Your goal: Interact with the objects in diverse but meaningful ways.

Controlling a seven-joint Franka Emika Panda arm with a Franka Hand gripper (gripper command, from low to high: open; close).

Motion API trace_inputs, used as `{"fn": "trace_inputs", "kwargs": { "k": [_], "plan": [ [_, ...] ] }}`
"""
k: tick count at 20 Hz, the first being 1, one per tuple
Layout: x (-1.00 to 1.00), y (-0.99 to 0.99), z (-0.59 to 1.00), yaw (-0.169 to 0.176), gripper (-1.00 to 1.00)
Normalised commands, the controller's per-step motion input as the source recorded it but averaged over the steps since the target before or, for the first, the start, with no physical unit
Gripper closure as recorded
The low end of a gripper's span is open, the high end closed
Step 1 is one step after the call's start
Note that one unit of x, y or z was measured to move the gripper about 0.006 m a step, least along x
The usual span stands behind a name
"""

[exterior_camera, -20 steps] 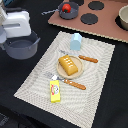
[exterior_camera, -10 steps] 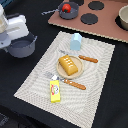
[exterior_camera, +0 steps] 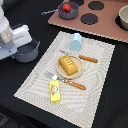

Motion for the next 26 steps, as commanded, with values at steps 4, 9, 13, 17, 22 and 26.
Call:
{"fn": "trace_inputs", "kwargs": {
  "k": [4, 9, 13, 17, 22, 26],
  "plan": [
    [0.43, 0.0, 0.0, -0.034, -1.0],
    [0.08, 0.03, 0.26, -0.001, -1.0],
    [0.31, 0.25, 1.0, -0.001, -1.0],
    [0.28, 0.25, 1.0, 0.0, -1.0],
    [0.4, 0.33, 0.97, 0.003, -1.0],
    [0.76, 0.47, 0.57, 0.012, -1.0]
  ]
}}
